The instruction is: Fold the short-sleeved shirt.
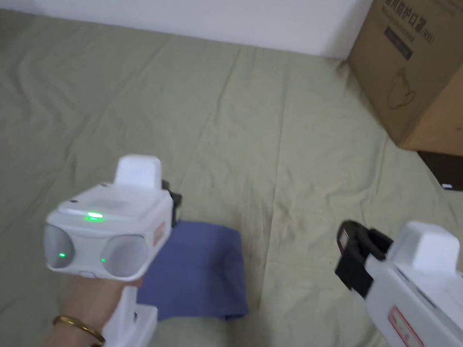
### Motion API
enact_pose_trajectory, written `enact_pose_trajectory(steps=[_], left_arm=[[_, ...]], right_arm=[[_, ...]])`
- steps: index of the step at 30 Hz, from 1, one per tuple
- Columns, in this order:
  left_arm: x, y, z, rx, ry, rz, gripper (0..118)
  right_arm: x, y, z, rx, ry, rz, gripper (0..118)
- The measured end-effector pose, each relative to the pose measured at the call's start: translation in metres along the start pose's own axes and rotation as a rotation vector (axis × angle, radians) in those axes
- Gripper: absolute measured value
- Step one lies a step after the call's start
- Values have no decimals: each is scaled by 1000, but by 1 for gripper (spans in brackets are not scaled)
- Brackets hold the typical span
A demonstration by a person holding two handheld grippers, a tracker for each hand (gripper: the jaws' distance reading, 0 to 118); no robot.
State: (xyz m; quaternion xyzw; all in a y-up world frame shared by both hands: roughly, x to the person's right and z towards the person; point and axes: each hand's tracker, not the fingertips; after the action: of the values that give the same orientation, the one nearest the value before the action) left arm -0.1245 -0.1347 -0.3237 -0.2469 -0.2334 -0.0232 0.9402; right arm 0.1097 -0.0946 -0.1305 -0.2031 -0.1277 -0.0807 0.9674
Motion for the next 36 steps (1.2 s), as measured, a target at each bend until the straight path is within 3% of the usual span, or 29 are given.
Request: enact_pose_trajectory(steps=[4,11,14,18,20,22,26,28,31,33,36], left_arm=[[-36,-5,29,87,156,-9,0],[-72,-30,50,55,197,98,0],[-85,-40,51,21,227,118,0],[-101,-43,50,6,262,165,3],[-107,-39,49,10,264,179,18],[-115,-31,47,24,246,213,24],[-133,-15,30,-18,73,316,114],[-141,-15,17,-64,-171,419,118],[-159,-36,-25,-299,-430,608,118],[-171,-61,-55,-419,-536,718,118],[-174,-96,-83,-536,-581,767,118]], right_arm=[[-44,4,-38,5,84,7,0],[-117,-52,-140,-194,184,42,0],[-138,-96,-169,-302,132,150,0],[-139,-139,-189,-399,91,169,0],[-148,-134,-186,-351,82,263,0],[-150,-130,-185,-373,72,253,0],[-138,-130,-186,-385,84,158,0],[-137,-128,-187,-391,88,159,0],[-135,-125,-186,-401,99,150,0],[-133,-125,-186,-403,105,137,0],[-131,-125,-187,-405,111,123,0]])
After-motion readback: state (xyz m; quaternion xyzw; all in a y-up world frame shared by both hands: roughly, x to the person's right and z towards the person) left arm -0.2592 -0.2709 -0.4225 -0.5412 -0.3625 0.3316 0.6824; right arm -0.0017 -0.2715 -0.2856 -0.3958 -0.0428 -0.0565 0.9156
